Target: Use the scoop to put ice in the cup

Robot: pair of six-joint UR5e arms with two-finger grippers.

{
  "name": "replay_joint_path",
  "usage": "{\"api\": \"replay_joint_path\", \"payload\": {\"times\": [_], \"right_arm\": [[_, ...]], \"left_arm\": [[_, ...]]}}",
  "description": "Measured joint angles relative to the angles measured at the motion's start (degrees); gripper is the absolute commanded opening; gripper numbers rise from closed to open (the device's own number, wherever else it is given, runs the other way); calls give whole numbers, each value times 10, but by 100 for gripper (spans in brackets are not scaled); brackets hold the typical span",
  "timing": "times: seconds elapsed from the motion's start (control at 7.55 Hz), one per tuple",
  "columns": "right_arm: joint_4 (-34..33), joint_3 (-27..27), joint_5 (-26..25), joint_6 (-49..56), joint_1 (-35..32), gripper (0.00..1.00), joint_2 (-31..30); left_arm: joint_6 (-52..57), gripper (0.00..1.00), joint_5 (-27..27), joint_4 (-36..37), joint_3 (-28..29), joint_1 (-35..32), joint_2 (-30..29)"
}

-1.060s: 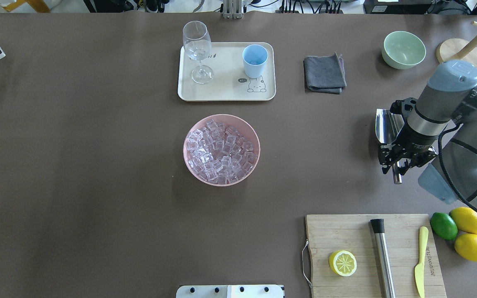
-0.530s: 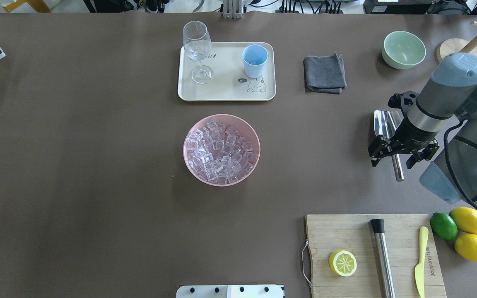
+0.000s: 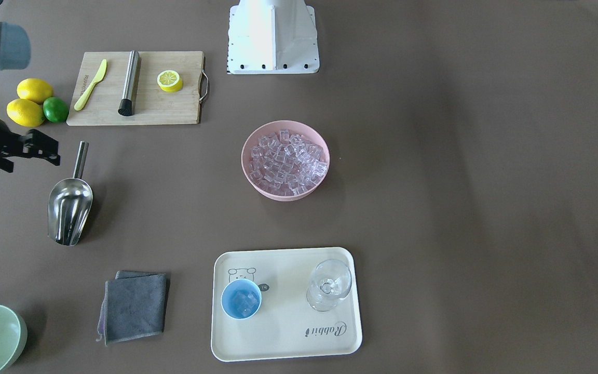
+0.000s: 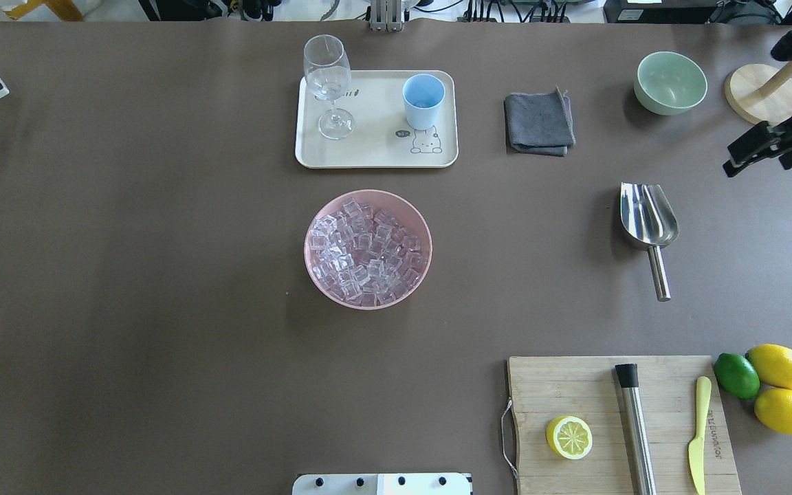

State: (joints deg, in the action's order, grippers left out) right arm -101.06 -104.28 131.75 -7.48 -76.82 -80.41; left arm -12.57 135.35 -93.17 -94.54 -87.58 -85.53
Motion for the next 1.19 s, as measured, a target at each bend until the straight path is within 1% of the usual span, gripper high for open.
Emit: {"api": "replay_joint_path", "payload": {"times": [0.13,0.26,0.4,0.53,0.79,1.19], "right_arm": [[-27,25,-2,66,-48,100,-1],[-41,64,0,134,-91,100,-2],[-46,102,2,190,-125,100,-6],[-45,127,4,225,-147,100,-21],[-38,141,4,246,-165,100,-51],[-23,141,0,249,-168,100,-64]], "left_arm": [[0,98,0,0,0,1,0],[0,98,0,0,1,1,0],[0,98,0,0,1,2,0],[0,98,0,0,1,2,0],[0,98,-1,0,4,5,-2],[0,98,1,-1,7,11,-5]]}}
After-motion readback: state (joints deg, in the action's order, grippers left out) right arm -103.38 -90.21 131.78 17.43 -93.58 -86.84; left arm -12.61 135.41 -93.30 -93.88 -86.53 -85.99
